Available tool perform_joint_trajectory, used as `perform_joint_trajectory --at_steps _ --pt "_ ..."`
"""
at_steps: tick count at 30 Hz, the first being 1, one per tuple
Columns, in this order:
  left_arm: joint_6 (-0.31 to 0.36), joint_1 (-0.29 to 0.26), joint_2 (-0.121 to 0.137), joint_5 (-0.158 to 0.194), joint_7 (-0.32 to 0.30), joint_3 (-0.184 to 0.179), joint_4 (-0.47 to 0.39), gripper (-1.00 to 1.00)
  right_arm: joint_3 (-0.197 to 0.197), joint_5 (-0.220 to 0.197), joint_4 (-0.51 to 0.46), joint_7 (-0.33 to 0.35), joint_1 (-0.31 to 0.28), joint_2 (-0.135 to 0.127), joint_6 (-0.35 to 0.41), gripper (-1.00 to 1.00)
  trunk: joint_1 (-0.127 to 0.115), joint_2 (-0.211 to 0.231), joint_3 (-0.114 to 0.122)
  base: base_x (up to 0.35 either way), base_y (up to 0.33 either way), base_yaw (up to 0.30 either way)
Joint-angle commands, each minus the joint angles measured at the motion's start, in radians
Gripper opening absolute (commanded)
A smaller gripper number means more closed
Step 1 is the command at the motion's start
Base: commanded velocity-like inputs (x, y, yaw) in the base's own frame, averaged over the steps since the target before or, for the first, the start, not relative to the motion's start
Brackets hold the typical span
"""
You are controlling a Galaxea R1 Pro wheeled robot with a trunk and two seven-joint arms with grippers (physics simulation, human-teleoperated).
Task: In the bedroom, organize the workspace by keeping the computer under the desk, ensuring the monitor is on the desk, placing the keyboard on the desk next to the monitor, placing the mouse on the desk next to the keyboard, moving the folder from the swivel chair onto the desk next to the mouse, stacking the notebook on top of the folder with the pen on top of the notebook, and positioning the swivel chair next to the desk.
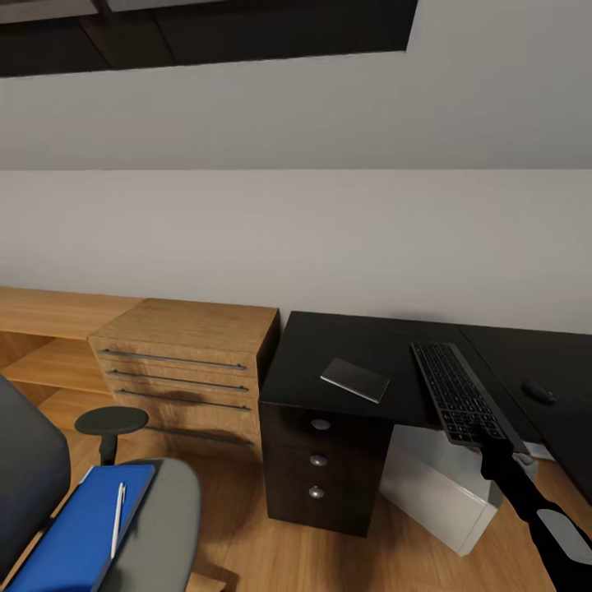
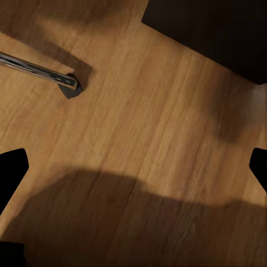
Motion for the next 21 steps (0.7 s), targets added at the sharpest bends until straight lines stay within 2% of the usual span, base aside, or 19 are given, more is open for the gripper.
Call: perform_joint_trajectory --at_steps 1,5,9,13,21 --pt "-0.004 -0.001 0.001 0.009 0.007 -0.008 0.0 1.0 -0.002 -0.009 0.0 0.003 -0.001 -0.001 0.01 -1.0 -0.004 0.007 0.002 0.0 0.0 0.0" --pt "-0.004 -0.001 0.001 0.004 0.007 -0.008 0.0 1.0 -0.002 -0.008 -0.003 -0.002 -0.001 -0.001 0.012 -1.0 -0.019 0.035 0.015 0.0 0.0 0.0" --pt "-0.004 -0.001 0.001 -0.014 0.007 -0.007 0.0 1.0 -0.002 -0.007 -0.006 -0.039 -0.001 -0.002 0.015 -1.0 -0.035 0.063 0.027 0.0 0.0 0.0" --pt "-0.003 -0.001 0.001 -0.023 0.007 -0.007 0.0 1.0 -0.002 -0.008 -0.007 -0.064 -0.001 -0.015 0.037 -1.0 -0.05 0.091 0.04 0.0 0.0 0.0" --pt "-0.003 -0.001 0.001 -0.025 0.007 -0.007 0.002 1.0 -0.002 -0.008 -0.007 -0.056 -0.001 -0.028 0.082 -1.0 -0.081 0.147 0.065 0.0 0.0 0.0"
